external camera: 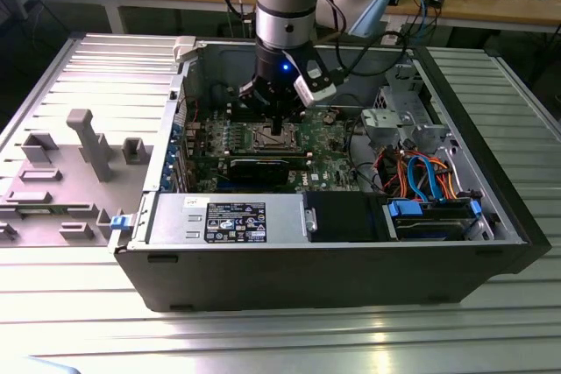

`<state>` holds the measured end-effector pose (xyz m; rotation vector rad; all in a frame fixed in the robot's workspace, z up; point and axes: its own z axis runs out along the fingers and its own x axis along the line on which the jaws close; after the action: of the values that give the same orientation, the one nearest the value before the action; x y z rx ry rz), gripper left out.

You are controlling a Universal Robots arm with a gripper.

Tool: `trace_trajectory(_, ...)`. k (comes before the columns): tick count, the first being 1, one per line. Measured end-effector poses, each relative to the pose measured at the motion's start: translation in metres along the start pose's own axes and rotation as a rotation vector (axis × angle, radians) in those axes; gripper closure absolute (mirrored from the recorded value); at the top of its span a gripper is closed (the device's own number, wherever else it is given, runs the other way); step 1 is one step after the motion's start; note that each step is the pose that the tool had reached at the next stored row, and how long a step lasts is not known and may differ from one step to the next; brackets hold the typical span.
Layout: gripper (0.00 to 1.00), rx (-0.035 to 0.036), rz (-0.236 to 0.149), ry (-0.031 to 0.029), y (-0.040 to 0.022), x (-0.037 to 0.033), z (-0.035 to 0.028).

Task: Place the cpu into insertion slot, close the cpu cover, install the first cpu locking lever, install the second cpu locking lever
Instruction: 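Install the second cpu locking lever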

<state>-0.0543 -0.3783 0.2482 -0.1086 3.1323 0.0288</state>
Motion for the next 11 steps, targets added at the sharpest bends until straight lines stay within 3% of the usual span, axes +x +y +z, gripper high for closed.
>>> trace_trajectory(11, 0.89, 0.0000, 0.000, 0.0014, -0.0076, 0.0176, 0.0142)
